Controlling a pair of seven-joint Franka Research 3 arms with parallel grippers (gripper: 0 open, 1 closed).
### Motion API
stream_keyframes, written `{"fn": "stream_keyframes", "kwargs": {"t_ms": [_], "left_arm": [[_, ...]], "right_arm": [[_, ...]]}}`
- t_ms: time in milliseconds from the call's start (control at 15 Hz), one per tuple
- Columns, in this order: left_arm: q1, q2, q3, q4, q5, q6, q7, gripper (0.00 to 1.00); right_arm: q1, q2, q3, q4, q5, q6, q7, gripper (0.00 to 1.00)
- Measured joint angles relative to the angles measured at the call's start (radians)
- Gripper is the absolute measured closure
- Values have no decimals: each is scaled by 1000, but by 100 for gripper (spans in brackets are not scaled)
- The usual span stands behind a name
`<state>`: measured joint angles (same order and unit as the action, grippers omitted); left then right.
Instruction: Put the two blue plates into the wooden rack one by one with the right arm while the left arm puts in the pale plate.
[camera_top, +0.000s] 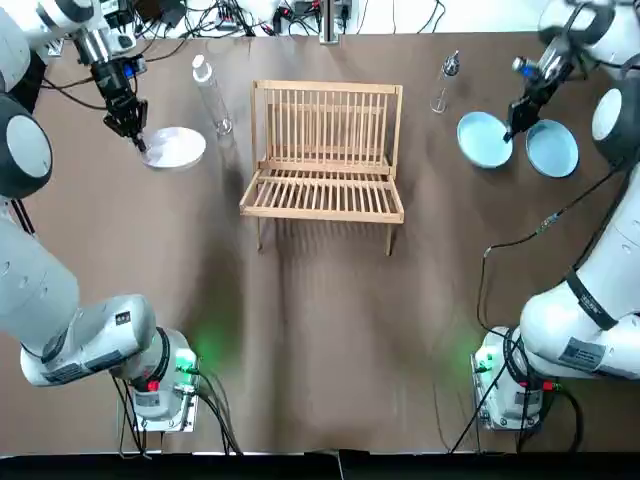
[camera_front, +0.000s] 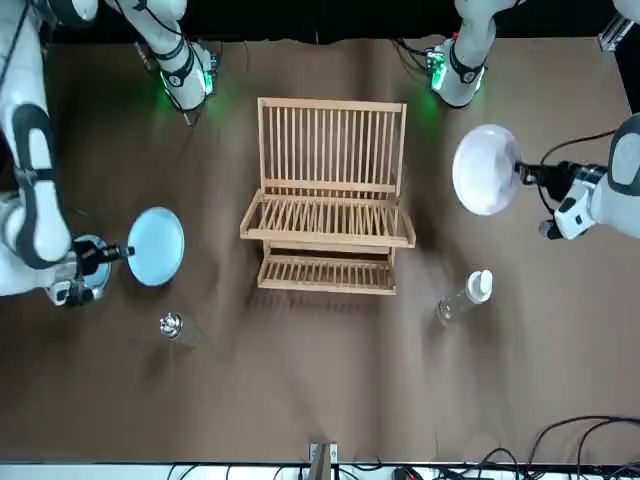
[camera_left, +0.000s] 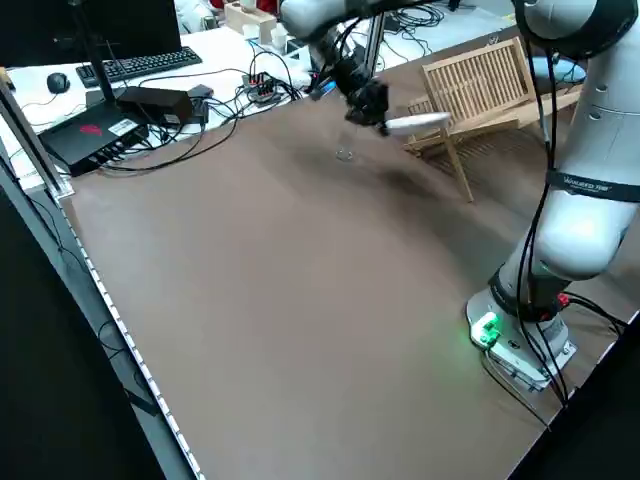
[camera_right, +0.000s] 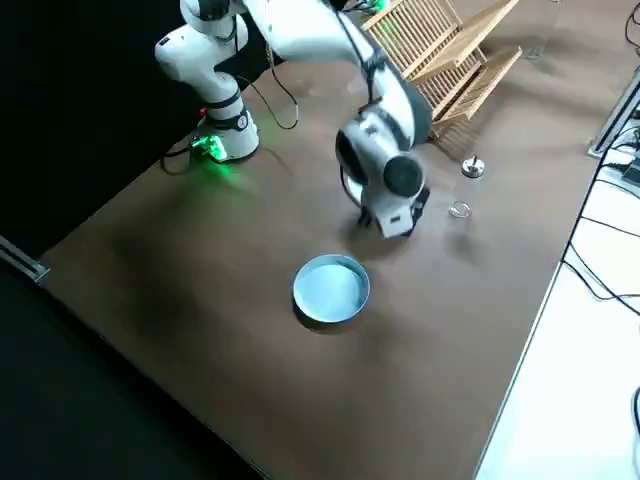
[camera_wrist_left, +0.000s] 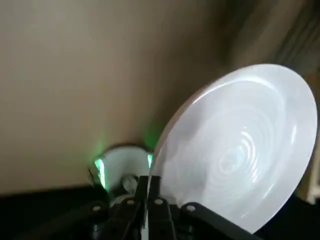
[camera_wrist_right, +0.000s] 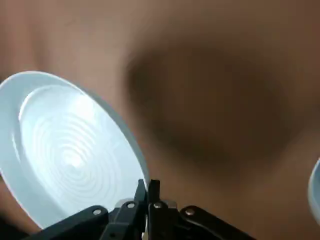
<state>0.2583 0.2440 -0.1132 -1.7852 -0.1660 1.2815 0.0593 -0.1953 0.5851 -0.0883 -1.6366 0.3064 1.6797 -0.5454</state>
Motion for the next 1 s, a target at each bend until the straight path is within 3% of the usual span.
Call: {"fn": "stream_keyframes", "kwargs": {"t_ms": [200, 267, 533, 800, 1000], "left_arm": [[-2, -10, -108, 29, -64, -148, -172, 96], [-12, -6, -179, 29, -136, -181, -279, 96], [-73, 28, -278, 22, -191, -186, -443, 96], [-171, 79, -283, 22, -194, -157, -540, 96], [-198, 111, -283, 22, -195, -104, -587, 96]], "right_arm": [[23, -85, 2, 55, 0, -244, 40, 97], [54, -127, 2, 56, -4, -374, 106, 97], [146, -189, 5, 33, -8, -614, 339, 97], [286, -241, 14, -51, 79, -667, 632, 97], [381, -273, 15, -137, 164, -665, 732, 97]]}}
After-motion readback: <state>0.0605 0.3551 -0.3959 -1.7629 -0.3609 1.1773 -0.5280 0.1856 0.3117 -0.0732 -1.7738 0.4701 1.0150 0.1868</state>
